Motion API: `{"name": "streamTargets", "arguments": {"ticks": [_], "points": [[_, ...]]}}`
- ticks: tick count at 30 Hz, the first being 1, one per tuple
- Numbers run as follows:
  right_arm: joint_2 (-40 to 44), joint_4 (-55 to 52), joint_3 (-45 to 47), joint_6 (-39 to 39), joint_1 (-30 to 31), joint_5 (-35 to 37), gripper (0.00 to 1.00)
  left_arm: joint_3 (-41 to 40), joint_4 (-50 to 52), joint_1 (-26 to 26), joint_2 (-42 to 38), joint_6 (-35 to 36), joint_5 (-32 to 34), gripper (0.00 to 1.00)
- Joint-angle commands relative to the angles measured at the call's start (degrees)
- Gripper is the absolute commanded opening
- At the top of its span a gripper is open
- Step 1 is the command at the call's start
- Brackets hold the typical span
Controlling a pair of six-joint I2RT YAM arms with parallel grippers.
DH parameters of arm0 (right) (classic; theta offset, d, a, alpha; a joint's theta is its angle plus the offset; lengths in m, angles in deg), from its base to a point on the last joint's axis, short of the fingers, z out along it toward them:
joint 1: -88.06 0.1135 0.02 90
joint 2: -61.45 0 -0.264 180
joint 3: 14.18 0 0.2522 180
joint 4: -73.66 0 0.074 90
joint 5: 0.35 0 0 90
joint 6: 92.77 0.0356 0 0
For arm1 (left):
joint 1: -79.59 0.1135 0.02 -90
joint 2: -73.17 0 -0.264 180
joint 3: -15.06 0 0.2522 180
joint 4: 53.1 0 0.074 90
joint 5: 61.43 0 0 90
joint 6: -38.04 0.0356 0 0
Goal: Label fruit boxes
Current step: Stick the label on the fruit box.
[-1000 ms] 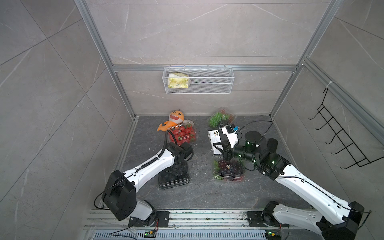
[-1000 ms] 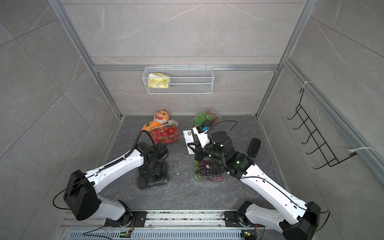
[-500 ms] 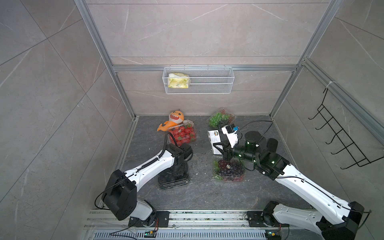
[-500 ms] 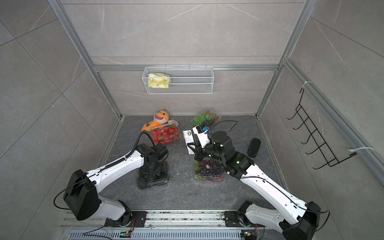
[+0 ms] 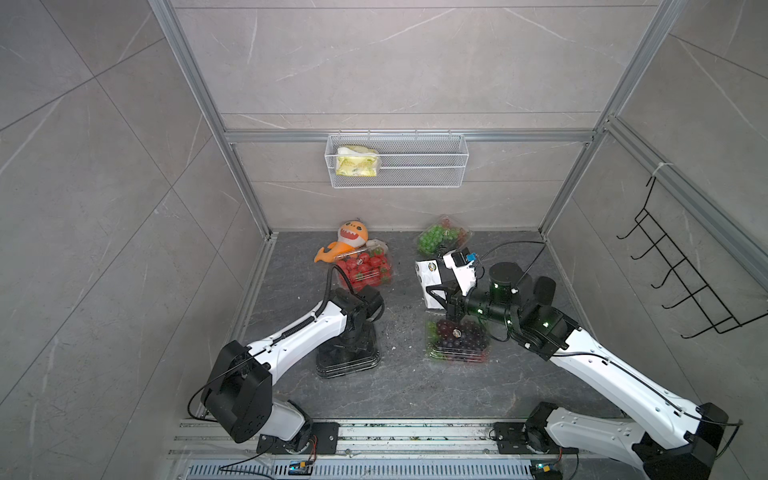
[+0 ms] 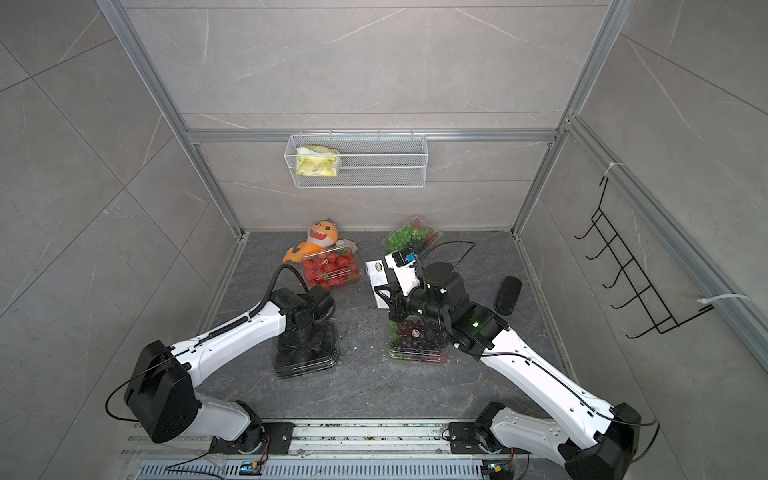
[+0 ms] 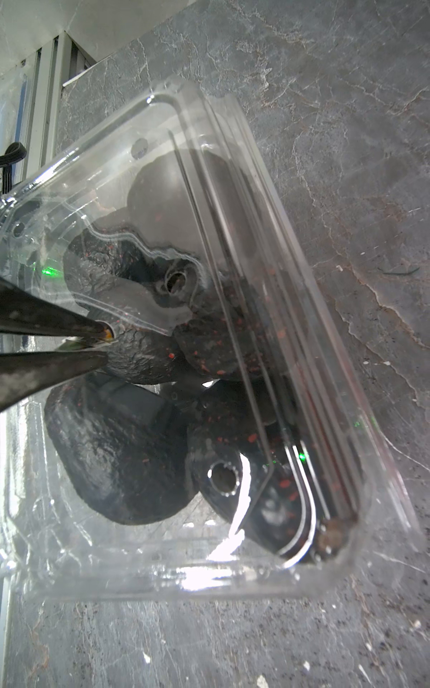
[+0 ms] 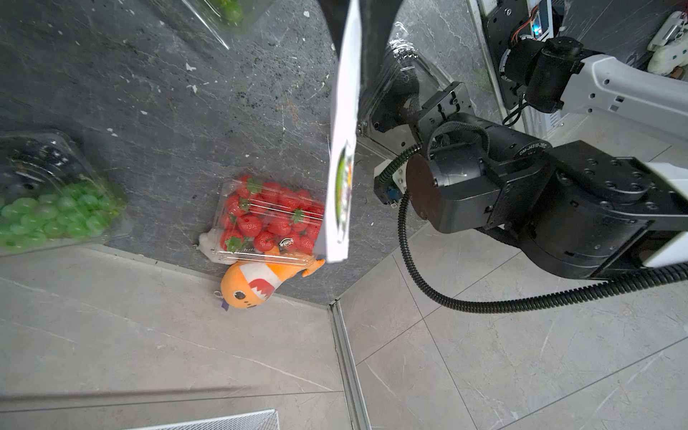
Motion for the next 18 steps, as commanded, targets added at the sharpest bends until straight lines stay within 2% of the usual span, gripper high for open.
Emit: {"name": "streamTargets", "arguments": {"ticks": [1, 11, 14, 18], "points": [[0.0, 1.3, 0.6, -0.1, 0.4, -0.4, 0.00, -1.2, -0.3, 0.2, -0.4, 0.2, -1.2, 0.12], [0.0, 1.3, 0.6, -0.1, 0.4, -0.2, 0.00, -3.9, -3.0, 0.4, -0.2, -0.1, -5.0, 0.14], [0.1, 1.3, 0.5, -0.1, 0.3, -0.2, 0.00, -4.5, -3.9, 1.1, -0.9, 0.3, -7.2, 0.22], [0.5, 1.2, 0.6, -0.1, 0.4, -0.1, 0.00, -5.7, -5.2, 2.1, -2.5, 0.3, -9.8, 0.23]]}}
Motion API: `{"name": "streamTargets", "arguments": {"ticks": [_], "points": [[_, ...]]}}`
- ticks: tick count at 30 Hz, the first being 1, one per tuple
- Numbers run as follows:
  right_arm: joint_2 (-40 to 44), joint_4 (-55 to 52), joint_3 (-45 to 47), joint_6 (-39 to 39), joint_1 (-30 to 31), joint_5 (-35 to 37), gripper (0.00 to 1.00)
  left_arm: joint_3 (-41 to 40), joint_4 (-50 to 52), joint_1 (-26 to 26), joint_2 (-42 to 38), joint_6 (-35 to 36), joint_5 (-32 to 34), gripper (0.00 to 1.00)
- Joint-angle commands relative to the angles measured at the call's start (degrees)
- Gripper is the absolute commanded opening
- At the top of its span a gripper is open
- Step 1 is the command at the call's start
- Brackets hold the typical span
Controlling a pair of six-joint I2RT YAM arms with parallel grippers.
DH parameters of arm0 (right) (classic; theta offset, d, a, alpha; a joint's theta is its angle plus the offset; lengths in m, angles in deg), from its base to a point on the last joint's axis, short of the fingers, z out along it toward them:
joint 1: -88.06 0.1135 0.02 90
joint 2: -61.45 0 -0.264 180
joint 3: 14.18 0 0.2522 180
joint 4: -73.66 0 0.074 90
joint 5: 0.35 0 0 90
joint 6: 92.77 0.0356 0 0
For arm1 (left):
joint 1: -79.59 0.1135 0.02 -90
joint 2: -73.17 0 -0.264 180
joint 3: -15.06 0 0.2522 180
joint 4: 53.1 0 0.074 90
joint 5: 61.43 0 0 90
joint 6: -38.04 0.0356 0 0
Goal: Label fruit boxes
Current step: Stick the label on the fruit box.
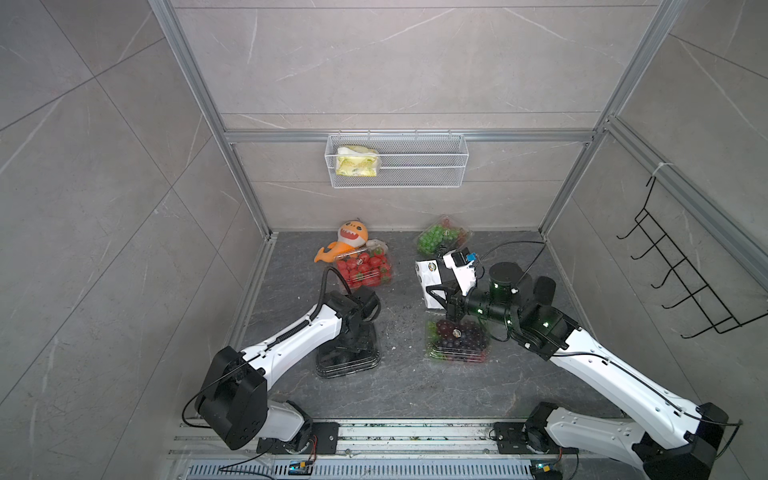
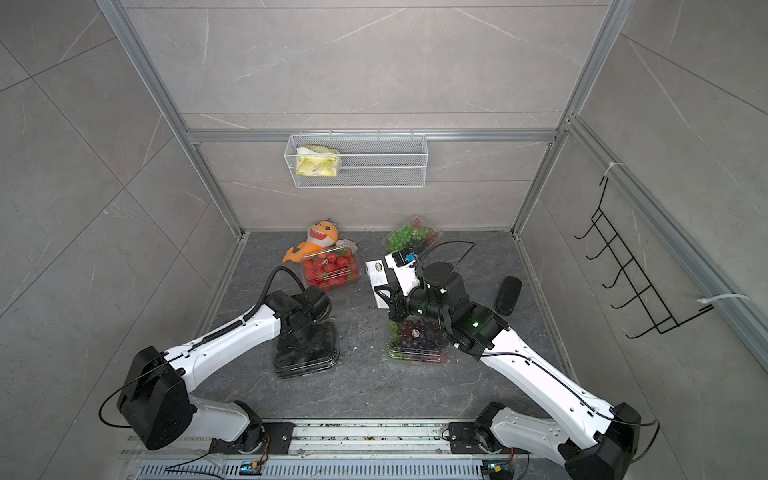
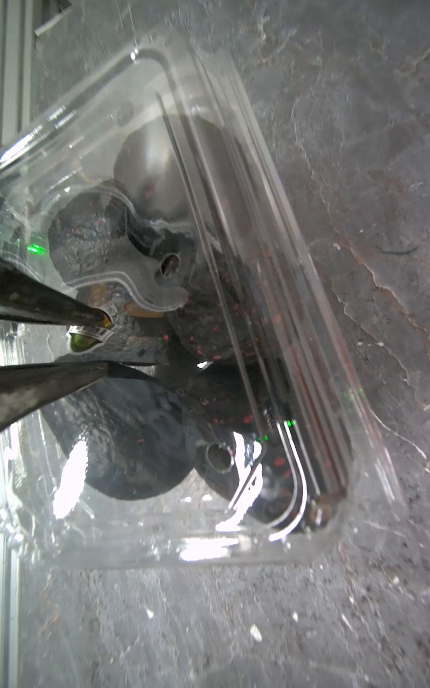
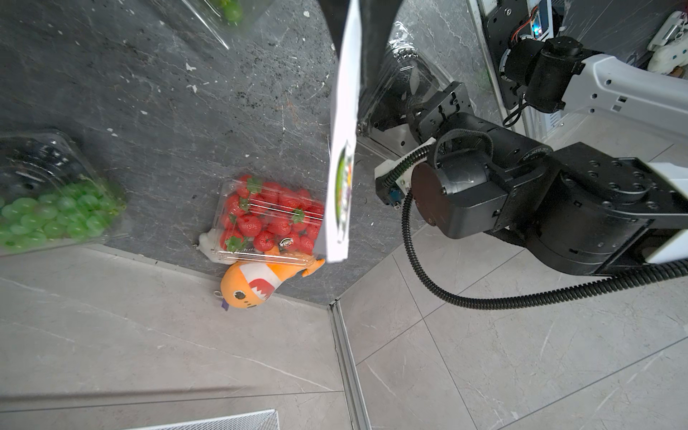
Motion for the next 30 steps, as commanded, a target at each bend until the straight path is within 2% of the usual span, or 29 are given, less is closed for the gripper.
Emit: {"name": "streamTargets", "arguments": {"ticks": [1, 18, 30], "points": [[0.6, 1.2, 0.6, -0.1, 0.3, 0.0, 0.00, -2.8, -0.7, 0.7, 0.0, 0.3, -4.6, 0.24], [0.2, 1.3, 0.6, 0.0, 0.3, 0.0, 0.00, -2.2, -2.2, 1.0, -1.7, 0.3, -8.4, 0.27], [0.5, 1.2, 0.7, -0.1, 0.3, -0.1, 0.00, -2.2, 3.3, 3.2, -1.6, -0.3, 1.5, 0.26]]}}
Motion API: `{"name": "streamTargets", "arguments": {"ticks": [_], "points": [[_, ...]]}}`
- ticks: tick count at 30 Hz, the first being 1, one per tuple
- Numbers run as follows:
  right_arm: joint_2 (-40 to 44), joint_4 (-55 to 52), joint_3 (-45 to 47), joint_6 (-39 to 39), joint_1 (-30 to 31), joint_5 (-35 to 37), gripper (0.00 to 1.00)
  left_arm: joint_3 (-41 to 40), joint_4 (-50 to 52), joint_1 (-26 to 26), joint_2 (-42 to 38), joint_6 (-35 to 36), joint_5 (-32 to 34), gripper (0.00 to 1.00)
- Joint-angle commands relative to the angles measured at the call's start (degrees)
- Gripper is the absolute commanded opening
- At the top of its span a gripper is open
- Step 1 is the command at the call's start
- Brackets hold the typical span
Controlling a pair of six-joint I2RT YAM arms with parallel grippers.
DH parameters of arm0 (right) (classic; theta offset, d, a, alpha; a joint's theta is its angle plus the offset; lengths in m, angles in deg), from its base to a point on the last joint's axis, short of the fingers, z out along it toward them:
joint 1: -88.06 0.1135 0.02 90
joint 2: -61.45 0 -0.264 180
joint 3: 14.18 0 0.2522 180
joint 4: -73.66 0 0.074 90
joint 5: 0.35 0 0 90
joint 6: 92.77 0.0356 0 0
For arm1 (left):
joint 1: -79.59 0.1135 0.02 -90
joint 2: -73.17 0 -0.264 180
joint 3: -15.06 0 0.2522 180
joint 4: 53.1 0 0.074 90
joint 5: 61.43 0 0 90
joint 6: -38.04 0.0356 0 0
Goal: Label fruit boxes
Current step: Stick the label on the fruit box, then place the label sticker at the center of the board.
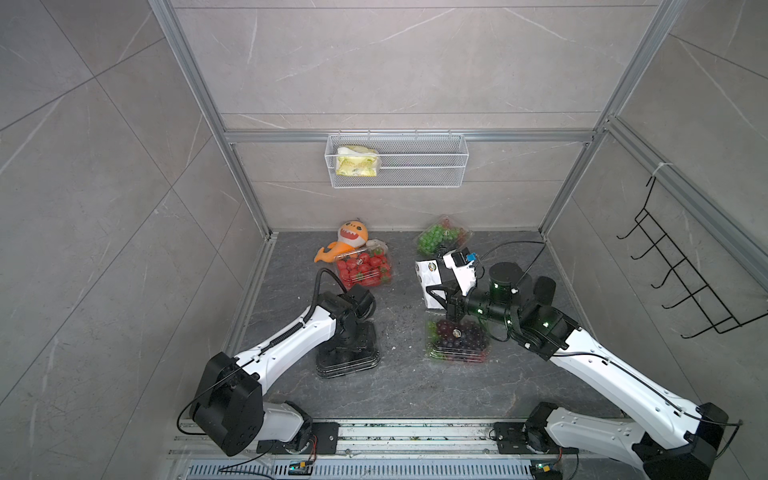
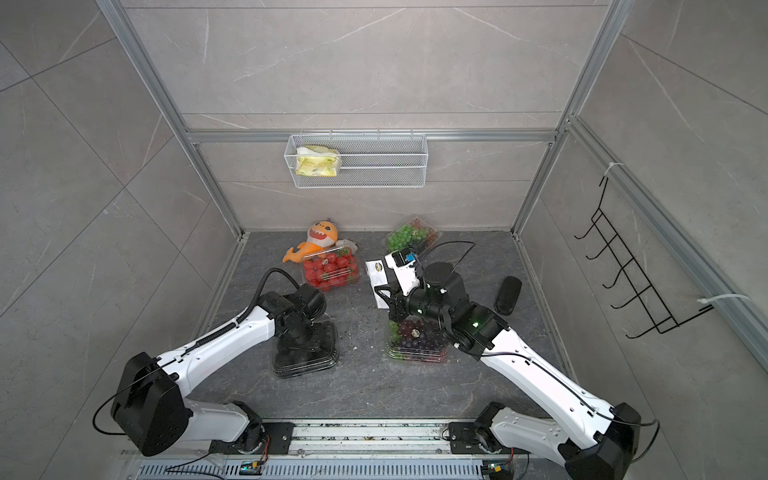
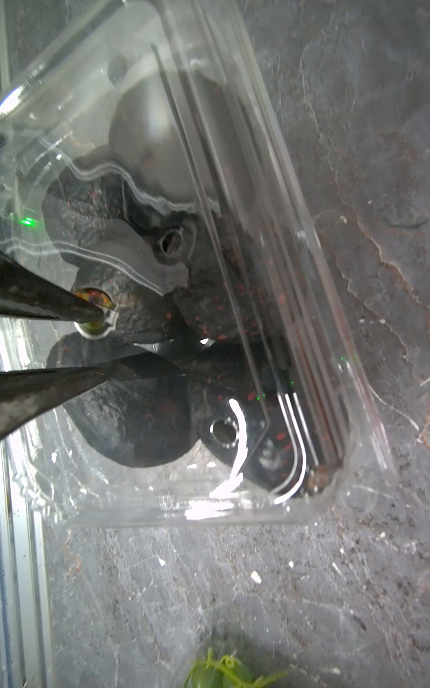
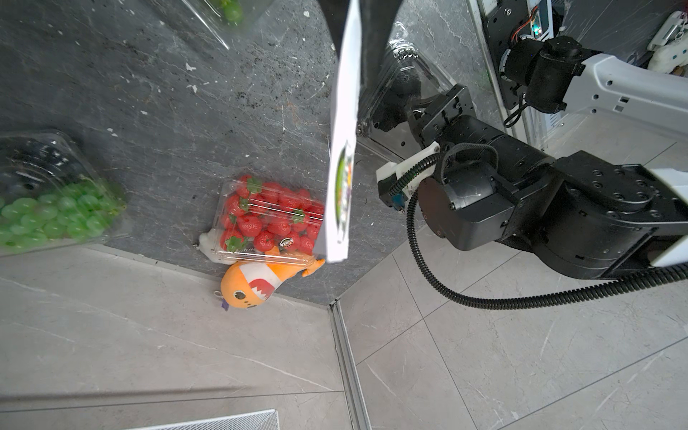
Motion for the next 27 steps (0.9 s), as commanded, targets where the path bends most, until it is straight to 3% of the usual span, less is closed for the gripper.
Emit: {"name": "streamTargets", "arguments": {"ticks": [1, 6, 11, 16, 19, 22, 24, 27], "points": [[0.5, 1.2, 0.6, -0.1, 0.4, -0.1, 0.00, -1.4, 4.4, 1.0, 0.2, -0.3, 4.0, 0.26], [0.7, 1.1, 0.6, -0.2, 0.3, 0.3, 0.00, -0.8, 5.3, 1.1, 0.1, -0.8, 6.5, 0.26], [0.5, 0.6, 0.7, 0.5, 0.3, 5.1, 0.00, 2.0, 2.6, 1.9, -5.7, -0.5, 5.4, 0.29], [-2.4, -3.5, -0.7, 2.2, -1.8, 13.5, 0.00, 3.5, -1.8, 10.6, -10.4, 0.7, 2.5, 0.41], [-6.0, -5.1, -1.0, 4.5, -6.3, 15.4, 0.00, 3.9, -3.5, 16.7, -11.5, 2.5, 2.6, 0.55], [-10.5, -3.4, -0.3, 7.0, -12.2, 12.0, 0.00, 4.5, -6.0, 22.4, -11.7, 4.3, 2.1, 0.64], [-14.1, -0.7, 0.2, 9.5, -15.7, 8.0, 0.00, 4.6, -8.1, 25.4, -11.5, 4.8, 0.8, 0.65], [-20.5, 5.0, 0.5, 13.3, -19.7, 2.6, 0.00, 4.3, -10.9, 28.1, -10.5, 4.4, 0.3, 0.78]]}}
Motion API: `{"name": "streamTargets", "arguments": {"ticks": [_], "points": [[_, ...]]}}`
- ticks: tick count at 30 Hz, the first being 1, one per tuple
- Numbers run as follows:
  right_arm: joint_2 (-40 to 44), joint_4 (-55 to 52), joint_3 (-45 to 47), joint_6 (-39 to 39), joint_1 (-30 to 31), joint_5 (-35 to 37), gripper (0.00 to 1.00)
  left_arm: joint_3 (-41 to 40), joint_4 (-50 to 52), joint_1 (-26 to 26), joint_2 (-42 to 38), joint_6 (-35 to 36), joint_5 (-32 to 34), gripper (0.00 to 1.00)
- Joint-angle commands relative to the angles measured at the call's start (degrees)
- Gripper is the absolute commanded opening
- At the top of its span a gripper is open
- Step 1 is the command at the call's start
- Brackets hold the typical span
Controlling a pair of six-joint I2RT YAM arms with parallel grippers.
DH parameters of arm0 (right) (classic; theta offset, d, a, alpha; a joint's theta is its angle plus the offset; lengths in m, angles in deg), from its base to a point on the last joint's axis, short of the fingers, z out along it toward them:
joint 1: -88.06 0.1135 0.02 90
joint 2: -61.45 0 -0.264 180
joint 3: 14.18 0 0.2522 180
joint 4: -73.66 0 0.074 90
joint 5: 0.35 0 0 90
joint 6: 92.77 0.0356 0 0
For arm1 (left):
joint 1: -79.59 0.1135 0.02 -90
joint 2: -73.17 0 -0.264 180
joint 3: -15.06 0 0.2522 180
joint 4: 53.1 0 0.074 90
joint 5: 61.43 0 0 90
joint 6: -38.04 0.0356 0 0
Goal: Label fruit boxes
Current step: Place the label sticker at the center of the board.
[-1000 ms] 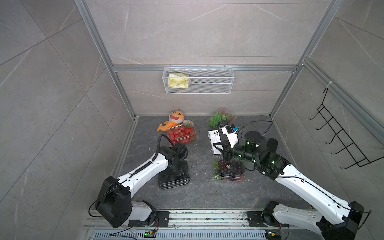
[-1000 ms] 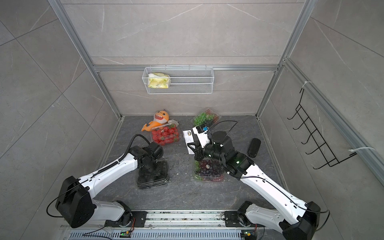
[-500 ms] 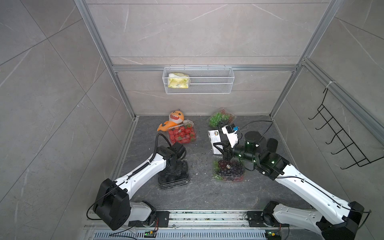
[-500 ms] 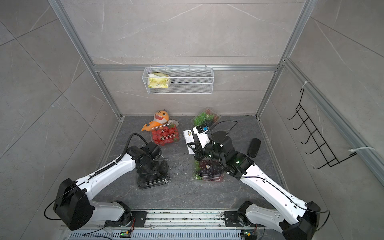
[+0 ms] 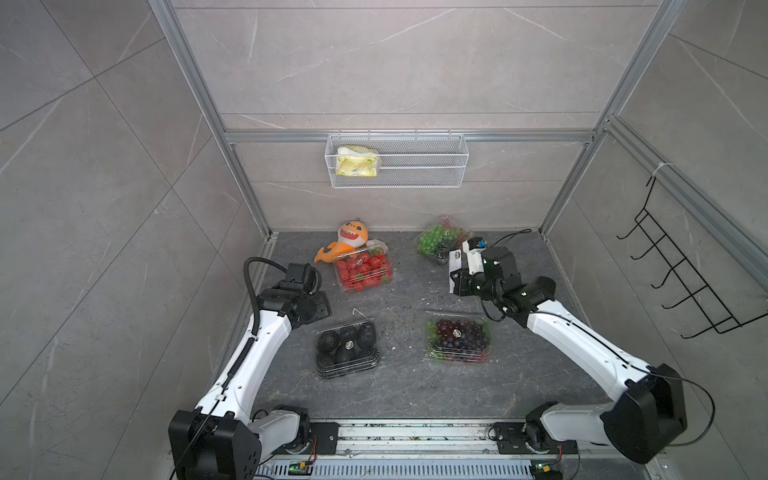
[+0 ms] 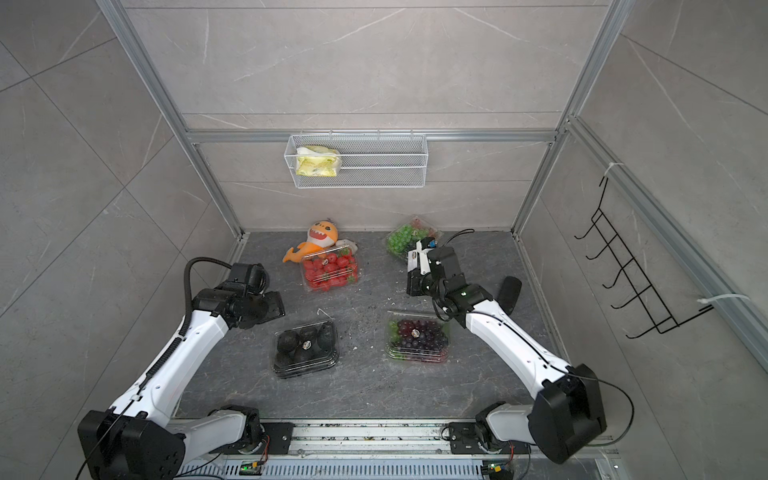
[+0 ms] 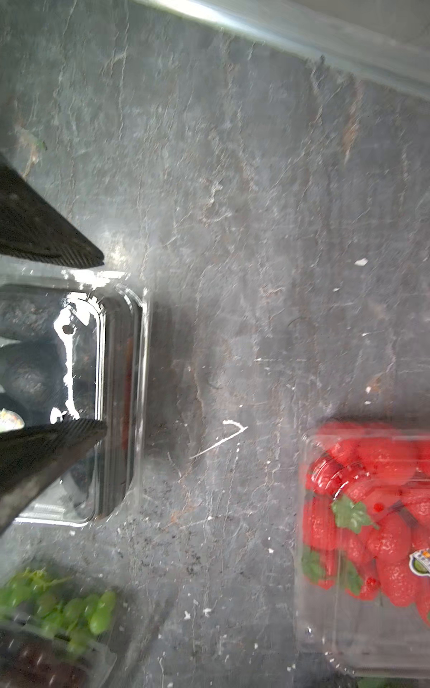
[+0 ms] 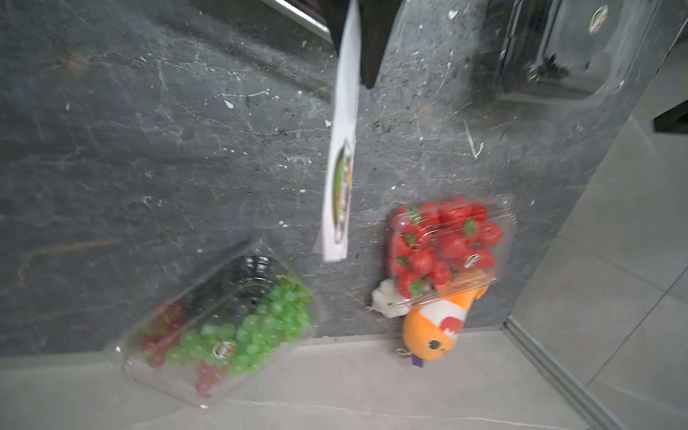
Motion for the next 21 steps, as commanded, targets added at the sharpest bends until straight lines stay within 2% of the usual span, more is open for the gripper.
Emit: {"name": "streamTargets", "arguments": {"ticks": [1, 5, 7, 8, 10, 13, 14, 15, 17, 21], "points": [[-6.4, 5.5, -0.2, 6.9, -3.5, -5.9, 0.00, 1.3, -4.7, 2.5, 1.0, 1.5, -1.5, 0.79], [-16.5, 10.4, -0.9, 16.3, -10.2, -13.4, 0.00, 1.2, -7.0, 8.0, 3.0, 0.2, -4.3, 0.82], [-19.5, 12.2, -0.6, 17.6, -11.6, -13.8, 0.00, 0.8, -8.3, 11.2, 3.3, -0.4, -6.3, 0.83], [-20.3, 12.1, -0.6, 17.4, -11.9, -13.3, 0.06, 0.8, -8.7, 12.1, 3.3, -0.8, -6.1, 0.83], [-20.9, 10.8, -0.7, 15.6, -12.0, -11.7, 0.35, 0.7, -9.5, 14.0, 3.4, -1.8, -5.6, 0.86], [-19.3, 9.3, -0.1, 13.5, -12.0, -8.6, 0.70, -0.3, -11.8, 16.4, 3.4, -3.8, -5.0, 0.98], [-18.5, 8.8, 0.0, 12.8, -12.0, -7.7, 0.75, -0.8, -12.8, 17.1, 3.2, -4.4, -4.4, 1.00], [-17.4, 7.9, 0.1, 12.1, -12.0, -6.5, 0.96, -1.7, -14.3, 17.8, 3.0, -5.4, -2.6, 1.00], [-15.5, 6.1, 0.0, 10.6, -12.0, -4.1, 0.99, -2.8, -16.7, 18.6, 2.8, -6.8, 1.7, 1.00], [-10.3, 2.9, 1.1, 7.0, -11.9, 3.5, 0.99, -8.2, -28.1, 18.8, 2.5, -4.1, 10.3, 1.00]]}}
